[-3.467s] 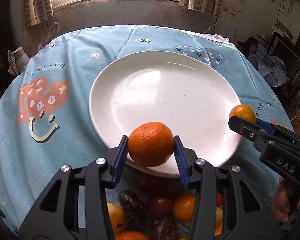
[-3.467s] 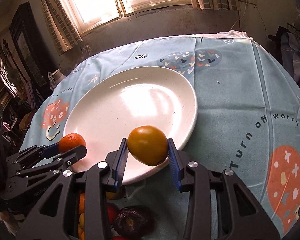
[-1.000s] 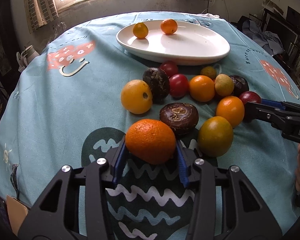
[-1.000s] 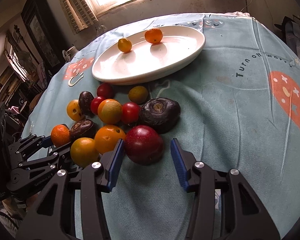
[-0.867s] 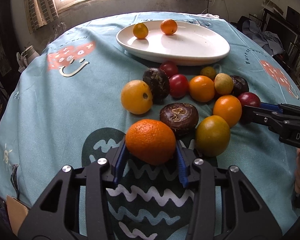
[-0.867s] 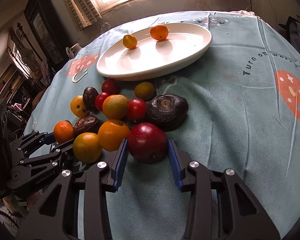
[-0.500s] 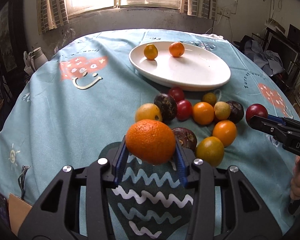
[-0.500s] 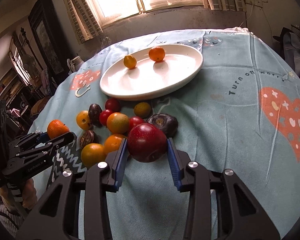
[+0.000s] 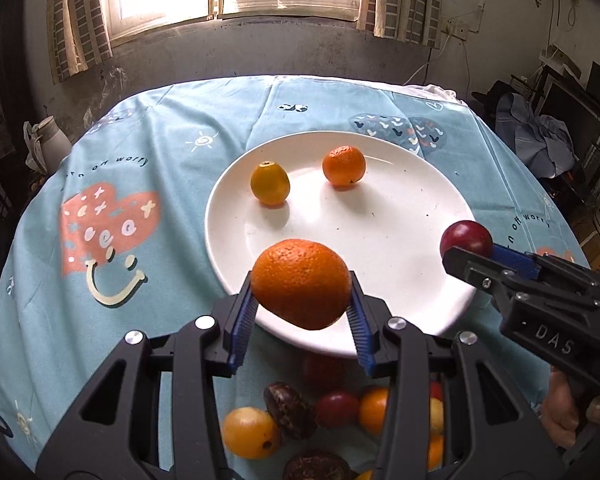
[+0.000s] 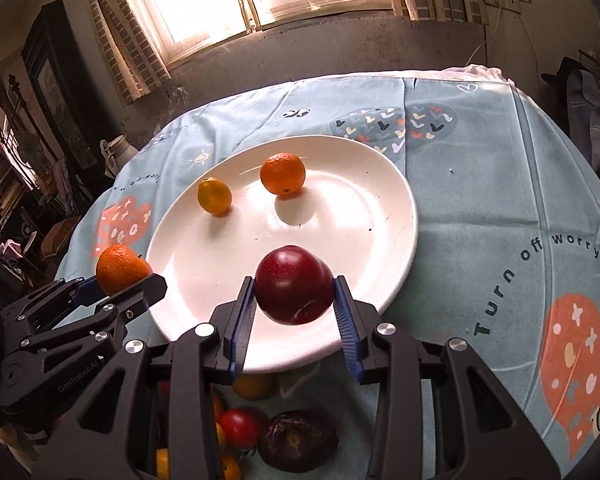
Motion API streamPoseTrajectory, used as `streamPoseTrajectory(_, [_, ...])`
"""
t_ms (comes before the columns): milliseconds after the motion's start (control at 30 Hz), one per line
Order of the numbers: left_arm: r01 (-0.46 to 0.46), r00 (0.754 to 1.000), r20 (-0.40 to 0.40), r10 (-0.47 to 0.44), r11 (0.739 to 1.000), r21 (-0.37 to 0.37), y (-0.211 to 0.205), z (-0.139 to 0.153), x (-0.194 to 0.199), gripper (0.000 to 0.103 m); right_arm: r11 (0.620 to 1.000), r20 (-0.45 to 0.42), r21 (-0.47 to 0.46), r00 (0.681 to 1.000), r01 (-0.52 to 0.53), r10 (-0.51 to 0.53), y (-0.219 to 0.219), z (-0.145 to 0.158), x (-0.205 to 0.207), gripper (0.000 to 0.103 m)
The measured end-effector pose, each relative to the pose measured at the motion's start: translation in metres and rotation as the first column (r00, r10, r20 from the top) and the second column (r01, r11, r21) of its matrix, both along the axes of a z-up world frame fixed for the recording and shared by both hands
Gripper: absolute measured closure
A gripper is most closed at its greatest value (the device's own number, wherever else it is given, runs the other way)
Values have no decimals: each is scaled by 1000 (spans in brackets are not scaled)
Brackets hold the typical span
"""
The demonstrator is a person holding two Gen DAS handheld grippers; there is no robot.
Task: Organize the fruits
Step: 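Place the orange and red plum on the plate, opening both tools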
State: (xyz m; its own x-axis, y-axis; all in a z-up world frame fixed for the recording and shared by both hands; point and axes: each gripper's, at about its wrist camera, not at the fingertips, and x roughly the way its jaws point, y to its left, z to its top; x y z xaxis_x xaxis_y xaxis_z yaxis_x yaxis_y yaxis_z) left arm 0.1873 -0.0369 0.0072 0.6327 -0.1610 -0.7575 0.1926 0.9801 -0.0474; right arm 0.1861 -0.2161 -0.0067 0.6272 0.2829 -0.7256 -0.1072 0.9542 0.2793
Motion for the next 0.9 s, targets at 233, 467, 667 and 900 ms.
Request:
streamPoseTrajectory(233, [8, 999, -45, -10, 1000, -31, -1, -20, 22, 53, 995, 75, -90, 997, 43, -36, -1, 4, -4, 42])
streamPoseTrajectory(467, [-38, 999, 15, 39, 997, -70, 22, 6, -2, 49, 999, 65, -45, 998, 26, -23, -15, 5, -82, 42])
streamPoseTrajectory(667, [-84, 994, 75, 82, 996, 24, 45, 0, -67, 49, 996, 45, -86, 999, 21, -18, -12, -24, -121, 42])
streamPoseTrajectory(900, [-115, 993, 36, 114, 993, 5, 73, -27, -96, 44, 985, 54, -99, 989, 142, -137, -15, -11, -137, 42])
